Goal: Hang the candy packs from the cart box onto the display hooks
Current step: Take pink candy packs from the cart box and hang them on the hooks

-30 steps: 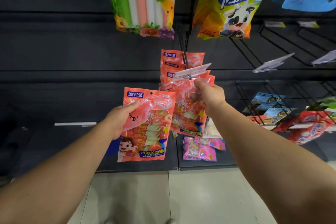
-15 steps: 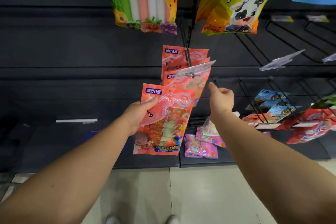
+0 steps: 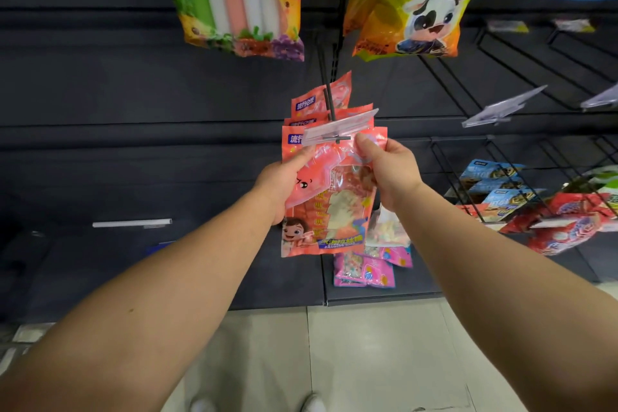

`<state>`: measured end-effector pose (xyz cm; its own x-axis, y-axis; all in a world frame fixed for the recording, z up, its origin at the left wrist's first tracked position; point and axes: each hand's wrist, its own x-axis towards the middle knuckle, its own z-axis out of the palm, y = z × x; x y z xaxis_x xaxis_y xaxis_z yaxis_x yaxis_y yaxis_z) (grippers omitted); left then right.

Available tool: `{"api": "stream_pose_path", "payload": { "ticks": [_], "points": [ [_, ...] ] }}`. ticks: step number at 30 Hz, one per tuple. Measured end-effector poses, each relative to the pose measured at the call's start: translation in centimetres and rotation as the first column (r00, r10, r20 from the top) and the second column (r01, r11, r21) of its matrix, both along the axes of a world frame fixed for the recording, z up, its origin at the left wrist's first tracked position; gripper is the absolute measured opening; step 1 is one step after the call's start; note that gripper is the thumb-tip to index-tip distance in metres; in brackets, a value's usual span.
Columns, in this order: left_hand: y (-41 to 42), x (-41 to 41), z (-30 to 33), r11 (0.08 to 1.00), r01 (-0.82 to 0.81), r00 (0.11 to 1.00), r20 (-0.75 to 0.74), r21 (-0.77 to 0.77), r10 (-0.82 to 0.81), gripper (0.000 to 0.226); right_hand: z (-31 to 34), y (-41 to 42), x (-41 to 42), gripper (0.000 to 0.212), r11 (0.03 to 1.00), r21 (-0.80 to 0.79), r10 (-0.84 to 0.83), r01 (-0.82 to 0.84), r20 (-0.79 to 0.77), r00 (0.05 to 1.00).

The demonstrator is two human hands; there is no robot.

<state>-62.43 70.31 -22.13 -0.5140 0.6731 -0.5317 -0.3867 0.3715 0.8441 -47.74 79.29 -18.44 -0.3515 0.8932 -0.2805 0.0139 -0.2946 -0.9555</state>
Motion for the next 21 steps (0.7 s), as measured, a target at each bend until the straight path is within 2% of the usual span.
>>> {"api": "stream_pose_path", "payload": {
  "ticks": [3, 6, 10, 14, 21],
  "points": [
    [0.33, -0.13, 0.13, 0.999, -0.03, 0.999, -0.013, -0.021, 0.03, 0.044, 0.04, 0.19, -0.43, 0.015, 1.0, 0.013, -0.009, 0.009, 0.022, 1.0],
    [0.61, 0.08, 0.23, 0.999, -0.019, 1.0, -0.009, -0.048, 0.019, 0.044, -0.15, 0.14, -0.53, 0.015, 0.999, 0.005, -0.033, 0.033, 0.051, 0.998],
    [0.58, 0.54, 0.13, 0.999, 0.007, 1.0, 0.02, -0.048, -0.006, 0.057, -0.39, 0.15, -0.44, 0.014, 0.998, -0.007, -0.055, 0.055, 0.05, 0.997],
    [0.59, 0.38, 0.21, 0.998, -0.043, 0.999, 0.002, -0.045, 0.043, 0.036, -0.26, 0.26, -0.45, 0.013, 0.997, 0.068, -0.046, 0.044, 0.031, 0.998],
    [0.65, 0.09, 0.17, 0.996, -0.071, 0.997, 0.0, -0.045, 0.071, 0.03, -0.07, 0.25, -0.79, 0.014, 0.993, 0.112, -0.028, 0.023, 0.044, 0.999]
  ]
}}
